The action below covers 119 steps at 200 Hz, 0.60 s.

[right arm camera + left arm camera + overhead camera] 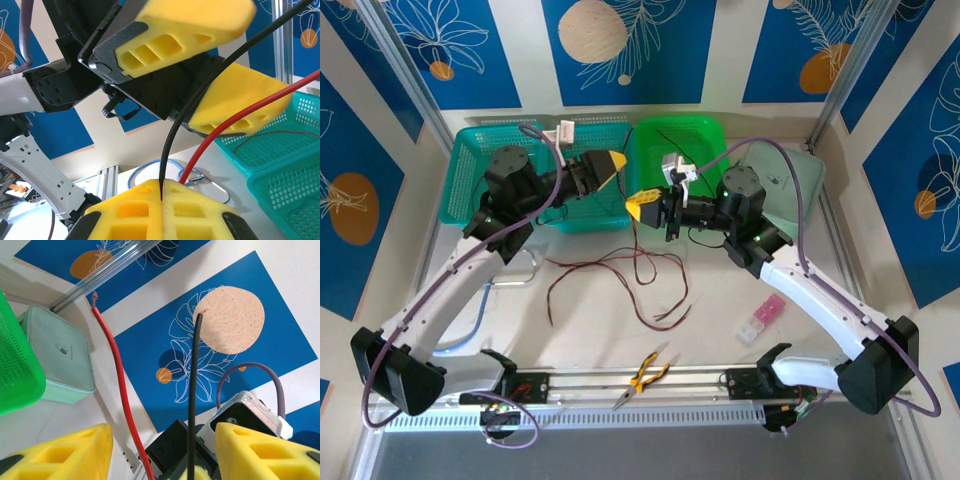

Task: Untangle the cables

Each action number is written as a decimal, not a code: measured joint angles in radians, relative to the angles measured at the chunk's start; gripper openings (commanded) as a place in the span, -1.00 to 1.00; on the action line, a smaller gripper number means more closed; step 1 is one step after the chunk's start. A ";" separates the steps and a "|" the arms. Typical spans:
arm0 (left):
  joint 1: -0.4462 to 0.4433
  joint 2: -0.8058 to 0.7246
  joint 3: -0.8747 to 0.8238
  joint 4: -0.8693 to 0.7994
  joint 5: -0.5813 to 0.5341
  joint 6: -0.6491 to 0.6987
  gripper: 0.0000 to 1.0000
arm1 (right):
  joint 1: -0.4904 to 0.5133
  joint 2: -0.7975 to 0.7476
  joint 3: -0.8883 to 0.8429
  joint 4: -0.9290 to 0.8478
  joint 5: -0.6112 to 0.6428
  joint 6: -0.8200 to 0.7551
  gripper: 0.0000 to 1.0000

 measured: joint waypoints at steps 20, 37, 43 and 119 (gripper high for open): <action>0.000 0.003 0.000 0.010 0.000 -0.012 0.21 | 0.003 0.000 0.011 0.000 -0.003 0.000 -1.00; 0.000 0.003 0.000 0.031 0.000 -0.017 0.25 | 0.003 0.000 0.014 0.003 -0.002 0.000 -1.00; 0.000 0.003 0.000 0.040 0.000 -0.019 0.26 | 0.003 0.000 0.014 0.003 -0.002 0.000 -1.00; 0.003 -0.013 0.035 0.064 -0.024 -0.018 0.36 | 0.001 -0.011 0.014 0.003 -0.006 -0.001 -1.00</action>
